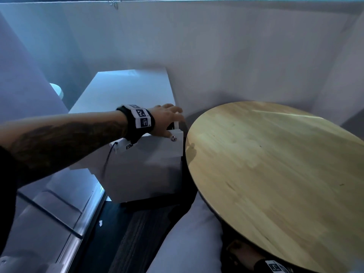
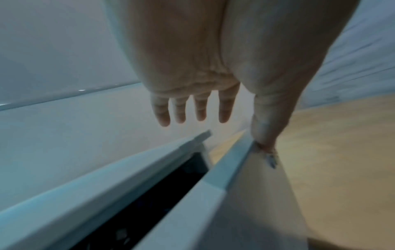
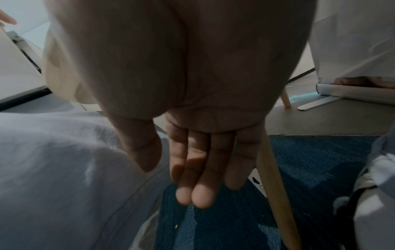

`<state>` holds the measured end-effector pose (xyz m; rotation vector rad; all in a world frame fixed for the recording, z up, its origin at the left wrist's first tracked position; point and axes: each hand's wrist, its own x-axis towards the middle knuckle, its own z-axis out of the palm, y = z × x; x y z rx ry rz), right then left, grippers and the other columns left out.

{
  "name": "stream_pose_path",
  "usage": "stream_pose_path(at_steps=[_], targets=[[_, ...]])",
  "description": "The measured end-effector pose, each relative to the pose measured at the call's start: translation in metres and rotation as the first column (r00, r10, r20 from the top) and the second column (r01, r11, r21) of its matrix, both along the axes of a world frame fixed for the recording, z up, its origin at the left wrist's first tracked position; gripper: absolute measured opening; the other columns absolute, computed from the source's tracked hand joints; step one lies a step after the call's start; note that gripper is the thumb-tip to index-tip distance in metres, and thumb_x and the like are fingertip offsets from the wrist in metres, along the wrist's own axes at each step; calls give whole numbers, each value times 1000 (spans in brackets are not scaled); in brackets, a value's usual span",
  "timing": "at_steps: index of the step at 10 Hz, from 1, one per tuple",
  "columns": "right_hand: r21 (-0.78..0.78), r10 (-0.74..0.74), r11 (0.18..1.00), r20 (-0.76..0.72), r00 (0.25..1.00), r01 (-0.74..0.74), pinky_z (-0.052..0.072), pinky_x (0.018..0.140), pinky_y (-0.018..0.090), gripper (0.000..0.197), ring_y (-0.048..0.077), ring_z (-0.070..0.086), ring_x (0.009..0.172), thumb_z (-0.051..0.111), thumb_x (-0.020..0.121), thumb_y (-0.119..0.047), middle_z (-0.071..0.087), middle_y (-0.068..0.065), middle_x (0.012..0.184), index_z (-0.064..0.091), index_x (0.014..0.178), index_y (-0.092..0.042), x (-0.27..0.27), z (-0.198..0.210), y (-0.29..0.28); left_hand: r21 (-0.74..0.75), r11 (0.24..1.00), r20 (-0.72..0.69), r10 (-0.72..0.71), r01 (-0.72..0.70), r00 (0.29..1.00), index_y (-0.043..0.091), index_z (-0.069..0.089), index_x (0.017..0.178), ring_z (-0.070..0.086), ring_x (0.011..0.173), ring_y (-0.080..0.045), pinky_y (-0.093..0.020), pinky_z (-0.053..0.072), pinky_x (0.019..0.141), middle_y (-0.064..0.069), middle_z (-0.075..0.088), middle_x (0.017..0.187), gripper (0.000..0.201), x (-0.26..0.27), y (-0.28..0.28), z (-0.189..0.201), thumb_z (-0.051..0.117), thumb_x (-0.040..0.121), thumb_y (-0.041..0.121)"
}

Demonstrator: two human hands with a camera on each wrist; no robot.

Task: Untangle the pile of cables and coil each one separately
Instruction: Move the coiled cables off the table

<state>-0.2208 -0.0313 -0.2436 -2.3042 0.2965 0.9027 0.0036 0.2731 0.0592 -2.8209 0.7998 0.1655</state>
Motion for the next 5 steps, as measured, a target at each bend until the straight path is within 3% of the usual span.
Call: stream_pose_path(at_steps=[1,2,3,4,5], targets=[[46,-167,984,-103,980,173,49,75,17,29,10,62,86,45,105,-15,66,9,106,59,124,2,-4,-19,-3,-3,994,71,110,-110,991,31,30,149,19,145,-26,-50,32,111,0,19,160,88,22,12,0,72,76,56],[0,-118,993,-102,988,118,43,57,10,4,3,51,61,53,102,-19,55,-4,77,56,99,-19,-12,-9,-3,11,977,88,213,-215,973,28,33,147,28,141,-29,-49,37,107,0,27,156,91,38,17,-2,70,73,64],[1,-65,998,-91,994,66,44,60,10,8,1,51,63,52,102,-21,57,-2,83,58,106,-18,-7,-20,-6,-15,965,71,261,-260,963,27,48,134,50,122,-33,-44,46,95,-1,46,142,71,46,18,-3,67,76,65],[-71,69,995,-90,994,-75,43,66,12,29,2,51,68,51,102,-25,66,6,104,62,125,-10,-2,-12,-6,-14,968,117,251,-251,961,25,51,126,58,110,-35,-41,48,86,-4,52,131,56,46,17,-5,61,83,60],[-121,109,986,-43,993,-114,42,93,22,49,16,58,106,41,106,-38,53,12,146,51,141,-5,0,7,3,-58,965,162,261,-255,952,24,53,124,57,110,-33,-42,49,84,-5,53,129,40,37,17,-16,56,90,46]])
